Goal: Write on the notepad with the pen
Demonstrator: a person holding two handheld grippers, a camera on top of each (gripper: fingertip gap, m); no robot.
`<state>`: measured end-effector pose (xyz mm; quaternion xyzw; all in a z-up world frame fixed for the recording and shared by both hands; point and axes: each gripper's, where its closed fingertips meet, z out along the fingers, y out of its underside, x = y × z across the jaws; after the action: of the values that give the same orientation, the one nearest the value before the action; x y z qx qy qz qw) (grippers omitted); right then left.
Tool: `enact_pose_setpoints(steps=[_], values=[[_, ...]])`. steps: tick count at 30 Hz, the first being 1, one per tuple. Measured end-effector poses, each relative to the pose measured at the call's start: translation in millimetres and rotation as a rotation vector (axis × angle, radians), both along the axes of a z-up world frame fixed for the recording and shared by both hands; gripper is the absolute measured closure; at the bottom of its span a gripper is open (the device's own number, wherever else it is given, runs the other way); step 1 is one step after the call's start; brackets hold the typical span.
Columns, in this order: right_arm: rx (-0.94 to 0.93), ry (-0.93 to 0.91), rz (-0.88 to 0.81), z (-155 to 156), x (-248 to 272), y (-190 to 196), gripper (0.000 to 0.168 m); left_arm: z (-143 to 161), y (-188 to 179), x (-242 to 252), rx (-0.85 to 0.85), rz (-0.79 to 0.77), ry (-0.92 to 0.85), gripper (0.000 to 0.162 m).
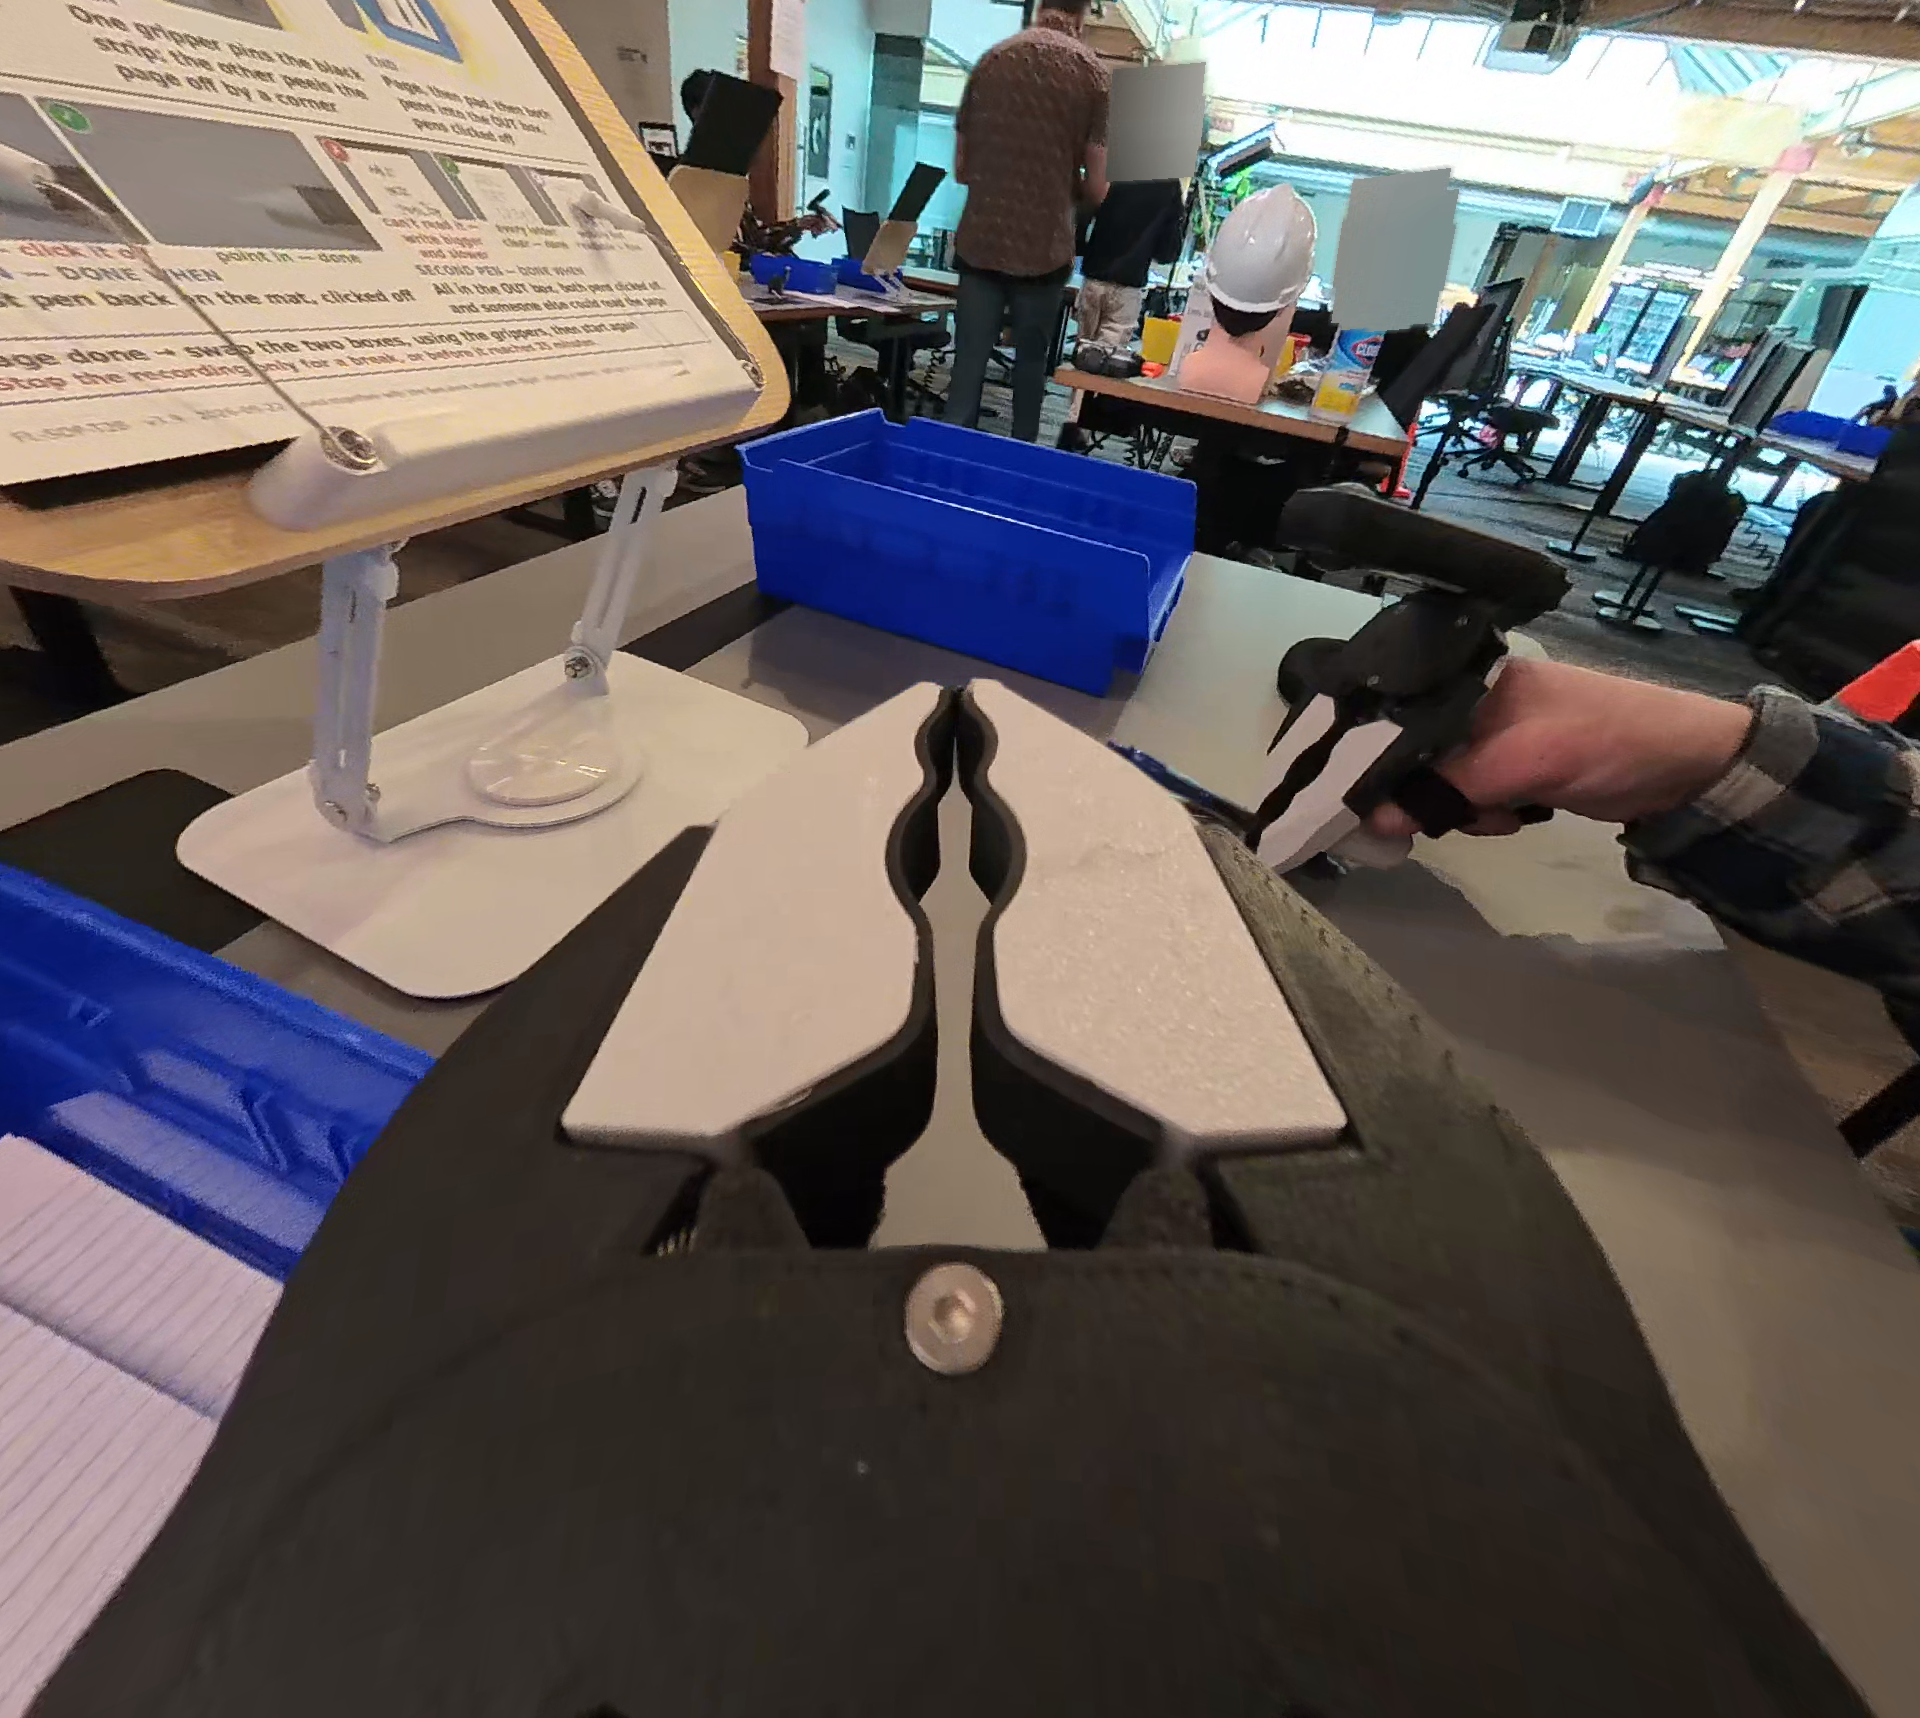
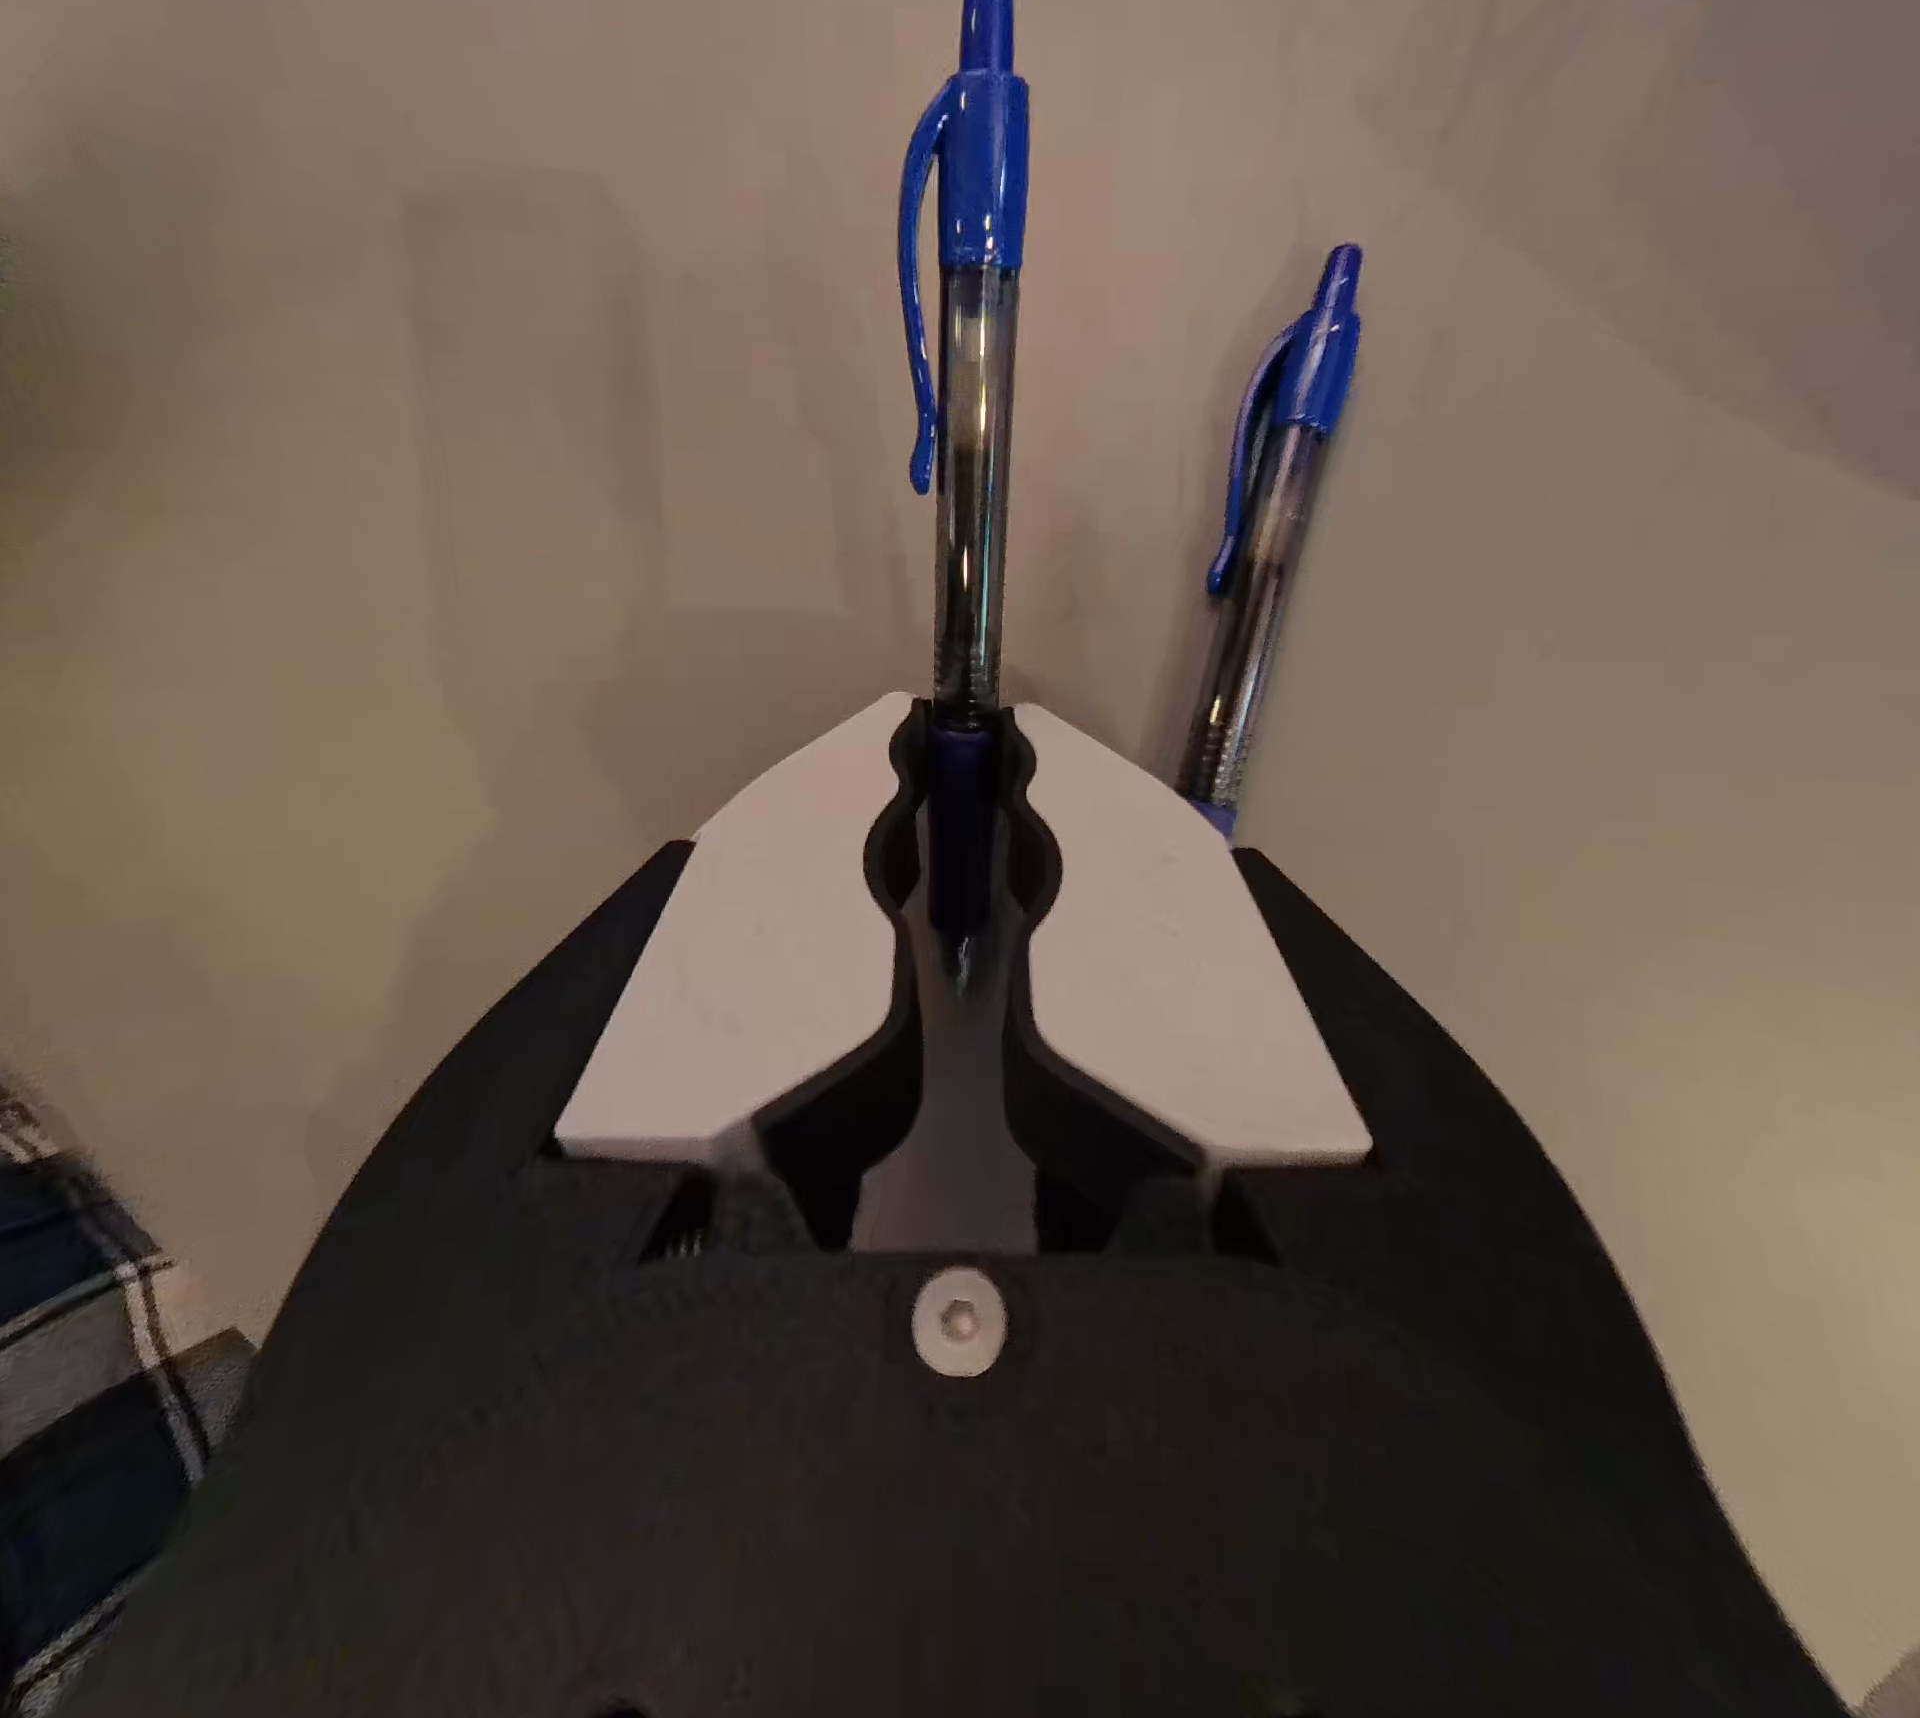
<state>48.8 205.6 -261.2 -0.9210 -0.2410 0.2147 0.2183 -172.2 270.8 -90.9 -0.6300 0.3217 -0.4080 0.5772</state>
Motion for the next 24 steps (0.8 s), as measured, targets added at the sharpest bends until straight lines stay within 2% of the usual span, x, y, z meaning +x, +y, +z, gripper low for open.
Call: enact_pose_setpoints(steps=[6,10,14,16,18,21,22,24], values=[[0.003,-0.008,-0.035,0,3,2,0.157,-1,2,-3,-0.012,0.008,0.002,0.162],[0.004,-0.008,-0.045,3,5,0,0.142,4,2,-8,0.002,0.029,0.017,0.162],[0.079,-0.034,-0.038,20,7,2,0.128,14,13,-38,-0.001,0.176,0.099,0.157],[0.161,-0.024,-0.026,37,4,4,0.131,21,25,-68,-0.014,0.306,0.163,0.149],[0.260,0.012,0.015,56,-6,5,0.132,29,35,-95,-0.042,0.374,0.226,0.137],[0.325,0.079,0.087,74,-27,1,0.138,24,55,-121,-0.088,0.377,0.431,0.116],[0.346,0.101,0.113,78,-35,-1,0.138,16,64,-127,-0.110,0.366,0.530,0.106],[0.361,0.133,0.160,80,-50,-5,0.139,-11,81,-133,-0.103,0.289,0.788,0.098]])
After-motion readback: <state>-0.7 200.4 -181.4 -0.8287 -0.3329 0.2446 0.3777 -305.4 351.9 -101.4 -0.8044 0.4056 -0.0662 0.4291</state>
